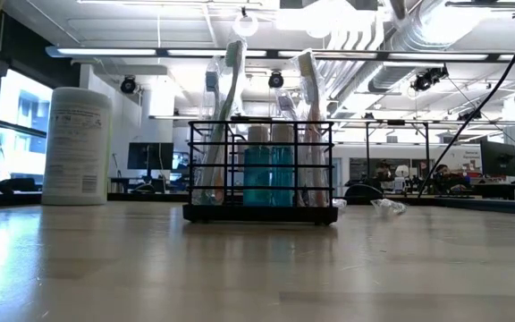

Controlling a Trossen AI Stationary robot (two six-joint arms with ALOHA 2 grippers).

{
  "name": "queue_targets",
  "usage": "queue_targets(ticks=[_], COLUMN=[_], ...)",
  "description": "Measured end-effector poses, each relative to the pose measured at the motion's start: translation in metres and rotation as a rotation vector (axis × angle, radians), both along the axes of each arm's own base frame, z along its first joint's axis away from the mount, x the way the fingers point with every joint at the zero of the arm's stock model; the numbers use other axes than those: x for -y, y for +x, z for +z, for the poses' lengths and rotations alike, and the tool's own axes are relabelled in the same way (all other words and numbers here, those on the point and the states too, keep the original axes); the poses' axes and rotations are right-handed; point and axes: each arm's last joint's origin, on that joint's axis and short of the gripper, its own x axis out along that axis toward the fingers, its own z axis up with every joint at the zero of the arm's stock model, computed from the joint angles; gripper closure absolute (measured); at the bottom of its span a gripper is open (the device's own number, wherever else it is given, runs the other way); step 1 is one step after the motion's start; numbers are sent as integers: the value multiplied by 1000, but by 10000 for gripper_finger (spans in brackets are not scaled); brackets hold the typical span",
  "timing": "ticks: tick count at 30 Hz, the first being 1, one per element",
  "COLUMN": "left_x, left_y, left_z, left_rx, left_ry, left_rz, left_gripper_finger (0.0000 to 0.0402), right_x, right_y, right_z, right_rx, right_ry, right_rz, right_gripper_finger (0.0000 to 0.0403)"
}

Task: Pick & Place toothbrushing station
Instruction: Put the bottom green toothbrush into the black mesh

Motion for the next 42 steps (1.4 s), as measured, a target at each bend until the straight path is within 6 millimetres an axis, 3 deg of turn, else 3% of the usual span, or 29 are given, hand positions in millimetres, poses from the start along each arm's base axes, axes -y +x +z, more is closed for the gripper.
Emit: queue_targets(ticks=[8, 22, 42], left_x=[5, 7, 6], left_y=[8, 14, 13], left_z=[-6, 1, -2], left_rx=[16, 118, 82], left_ry=[-2, -22, -5], left_rz=[-53, -60, -47], left_gripper_finger=[223, 223, 233], right_x=[6, 11, 10], right_y=[5, 9, 9], right_z=[4, 3, 5], right_rx=[28, 26, 43], right_ry=[1, 13, 2], right_rz=[7, 0, 2], right_gripper_finger=[387, 387, 387])
